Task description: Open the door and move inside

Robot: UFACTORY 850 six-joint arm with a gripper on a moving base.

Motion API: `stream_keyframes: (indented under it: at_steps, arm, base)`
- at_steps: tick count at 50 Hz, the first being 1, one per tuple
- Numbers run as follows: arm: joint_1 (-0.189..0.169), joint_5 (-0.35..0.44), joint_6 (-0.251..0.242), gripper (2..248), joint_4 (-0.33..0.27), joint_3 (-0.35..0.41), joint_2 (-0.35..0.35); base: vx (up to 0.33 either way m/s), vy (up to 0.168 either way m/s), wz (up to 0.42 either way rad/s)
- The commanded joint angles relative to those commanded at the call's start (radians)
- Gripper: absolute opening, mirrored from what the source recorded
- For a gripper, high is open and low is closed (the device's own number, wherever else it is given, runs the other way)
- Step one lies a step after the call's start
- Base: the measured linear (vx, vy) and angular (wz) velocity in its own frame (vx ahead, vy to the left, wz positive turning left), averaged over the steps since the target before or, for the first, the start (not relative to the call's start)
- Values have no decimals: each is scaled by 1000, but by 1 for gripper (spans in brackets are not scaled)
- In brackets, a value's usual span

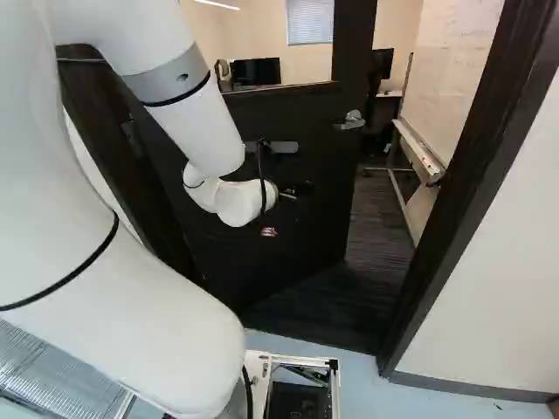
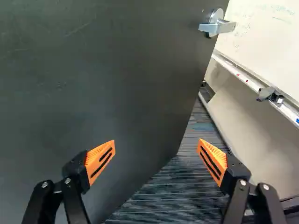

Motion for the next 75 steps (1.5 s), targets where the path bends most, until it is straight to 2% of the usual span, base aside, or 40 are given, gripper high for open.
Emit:
stream_keyframes:
  at_steps: [23, 54, 75]
  arm:
    - [0, 0, 0, 247, 0, 0, 0]
    - [7, 0, 0, 247, 2, -12, -13]
    - [47, 0, 0, 247, 61, -63, -66]
  base:
    - [83, 30, -12]
    - [2, 0, -2]
    - [0, 0, 0]
